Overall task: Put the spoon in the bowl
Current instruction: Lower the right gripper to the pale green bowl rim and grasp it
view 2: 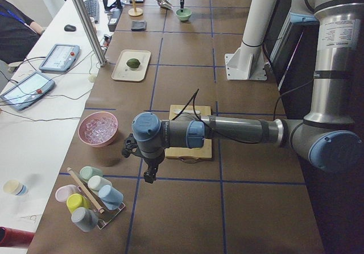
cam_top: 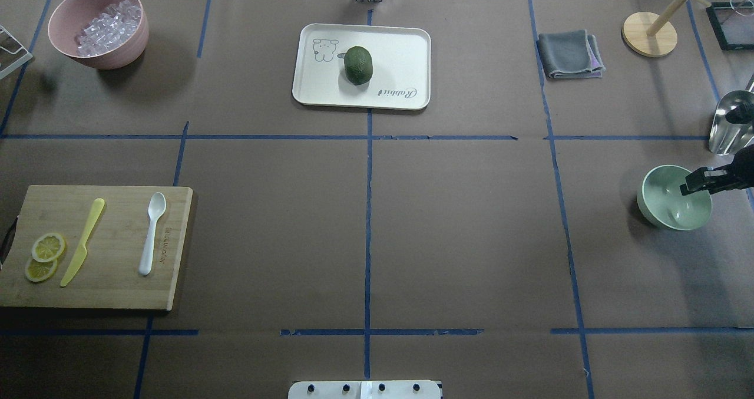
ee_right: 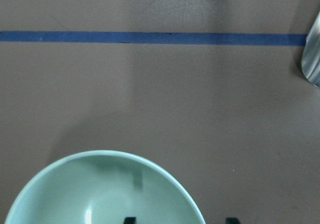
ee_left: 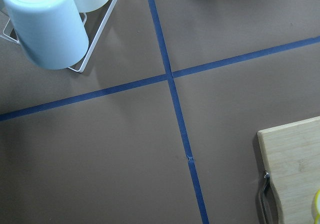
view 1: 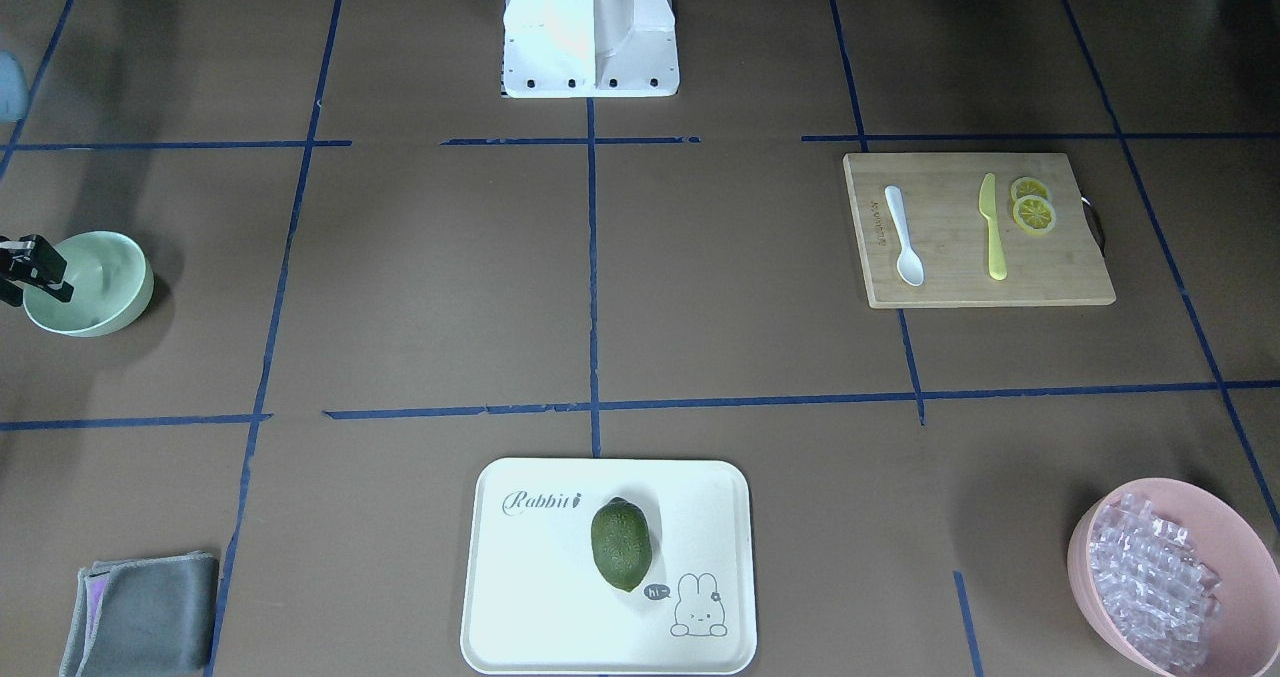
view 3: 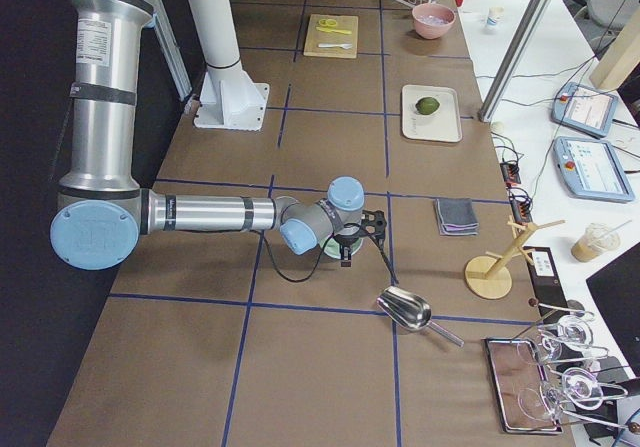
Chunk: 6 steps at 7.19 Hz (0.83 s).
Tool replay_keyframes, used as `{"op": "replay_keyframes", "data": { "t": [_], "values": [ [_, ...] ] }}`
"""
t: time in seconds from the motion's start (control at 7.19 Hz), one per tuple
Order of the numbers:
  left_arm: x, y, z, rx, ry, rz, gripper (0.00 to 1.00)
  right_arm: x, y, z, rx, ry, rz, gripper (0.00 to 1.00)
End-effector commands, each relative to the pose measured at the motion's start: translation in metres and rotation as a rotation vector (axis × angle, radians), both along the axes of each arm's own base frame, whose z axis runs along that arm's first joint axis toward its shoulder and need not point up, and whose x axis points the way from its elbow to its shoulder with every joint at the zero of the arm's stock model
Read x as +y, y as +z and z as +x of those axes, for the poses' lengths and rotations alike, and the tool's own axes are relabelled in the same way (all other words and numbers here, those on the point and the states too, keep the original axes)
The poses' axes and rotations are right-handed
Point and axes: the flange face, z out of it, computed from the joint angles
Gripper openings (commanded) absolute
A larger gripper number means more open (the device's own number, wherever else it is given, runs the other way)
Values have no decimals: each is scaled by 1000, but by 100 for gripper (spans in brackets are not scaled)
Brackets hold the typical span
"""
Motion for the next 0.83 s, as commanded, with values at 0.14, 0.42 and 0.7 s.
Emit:
{"op": "replay_keyframes", "data": {
  "t": [0.14,0.42,0.7],
  "values": [
    [0,1,0,-1,1,-1,100,2,-3,0,-4,-5,5,0],
    [0,0,0,0,1,2,100,-1,-54,-3,-52,1,28,0],
    [0,-1,0,0,1,8,100,-15,-137,-16,-93,31,28,0]
  ]
}}
